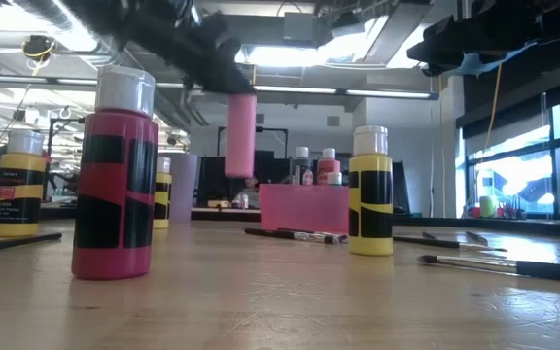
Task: Pick & Place Paint Supplies
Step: Put the pink paint bottle into the red bin
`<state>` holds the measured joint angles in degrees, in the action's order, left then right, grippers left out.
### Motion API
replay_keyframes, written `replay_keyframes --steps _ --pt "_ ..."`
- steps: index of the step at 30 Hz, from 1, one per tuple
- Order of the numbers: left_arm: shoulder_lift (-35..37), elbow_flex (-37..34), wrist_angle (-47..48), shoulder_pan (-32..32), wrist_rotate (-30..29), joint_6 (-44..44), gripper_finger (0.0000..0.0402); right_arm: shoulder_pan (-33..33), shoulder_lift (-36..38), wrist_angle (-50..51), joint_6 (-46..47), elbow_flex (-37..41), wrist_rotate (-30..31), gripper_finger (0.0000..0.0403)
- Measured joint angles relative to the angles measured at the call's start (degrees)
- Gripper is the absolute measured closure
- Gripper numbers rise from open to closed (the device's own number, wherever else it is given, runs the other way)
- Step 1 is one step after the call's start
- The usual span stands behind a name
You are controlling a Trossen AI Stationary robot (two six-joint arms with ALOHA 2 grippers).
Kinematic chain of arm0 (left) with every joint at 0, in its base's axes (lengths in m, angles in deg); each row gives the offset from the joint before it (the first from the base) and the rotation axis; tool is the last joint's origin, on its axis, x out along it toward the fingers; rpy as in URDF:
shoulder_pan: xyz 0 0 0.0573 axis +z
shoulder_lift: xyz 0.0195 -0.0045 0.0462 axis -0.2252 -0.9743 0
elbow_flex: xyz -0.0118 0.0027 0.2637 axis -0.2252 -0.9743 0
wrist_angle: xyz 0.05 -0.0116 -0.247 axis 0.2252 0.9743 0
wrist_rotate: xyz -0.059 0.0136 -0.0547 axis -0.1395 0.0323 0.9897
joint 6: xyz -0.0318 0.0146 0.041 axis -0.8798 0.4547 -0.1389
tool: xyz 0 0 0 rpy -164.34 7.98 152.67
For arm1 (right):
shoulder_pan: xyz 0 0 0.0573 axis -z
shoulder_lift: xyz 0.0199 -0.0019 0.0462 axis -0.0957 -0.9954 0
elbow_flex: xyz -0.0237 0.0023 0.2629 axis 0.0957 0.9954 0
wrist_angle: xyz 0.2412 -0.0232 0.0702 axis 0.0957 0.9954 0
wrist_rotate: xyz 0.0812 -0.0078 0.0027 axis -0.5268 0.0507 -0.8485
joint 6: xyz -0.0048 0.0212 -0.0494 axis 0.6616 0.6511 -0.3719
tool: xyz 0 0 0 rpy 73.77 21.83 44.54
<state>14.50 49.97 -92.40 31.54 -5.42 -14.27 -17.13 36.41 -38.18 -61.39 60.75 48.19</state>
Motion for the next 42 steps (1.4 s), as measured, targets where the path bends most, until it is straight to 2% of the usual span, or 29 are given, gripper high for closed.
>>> replay_keyframes --steps 6,10,18,24,28,32,42 --pt "-0.2 8.9 3.3 1.5 -1.2 4.9 0.0288 0.0 0.0 0.3 0.0 0.0 0.0 0.0206" --pt "-1.2 11.7 3.0 4.5 -0.8 5.2 0.0288 0.0 0.0 0.2 0.0 0.0 0.0 0.0206" --pt "-7.3 11.9 -5.7 10.6 8.1 -1.5 0.0288 0.0 0.0 0.2 0.1 0.0 0.0 0.0206" --pt "-14.0 11.9 -8.8 12.4 7.8 -2.9 0.0288 0.0 0.0 0.8 0.2 0.0 0.0 0.0206" --pt "-18.1 11.9 -12.0 13.6 10.6 -5.0 0.0288 0.0 0.0 1.5 0.4 0.0 0.0 0.0206" --pt "-21.4 11.9 -13.3 14.7 10.8 -6.2 0.0288 0.0 0.0 1.5 0.4 0.0 0.0 0.0206" --pt "-25.8 11.9 -16.8 17.0 14.4 -7.4 0.0288 0.0 0.0 2.6 0.2 0.0 0.0 0.0206"
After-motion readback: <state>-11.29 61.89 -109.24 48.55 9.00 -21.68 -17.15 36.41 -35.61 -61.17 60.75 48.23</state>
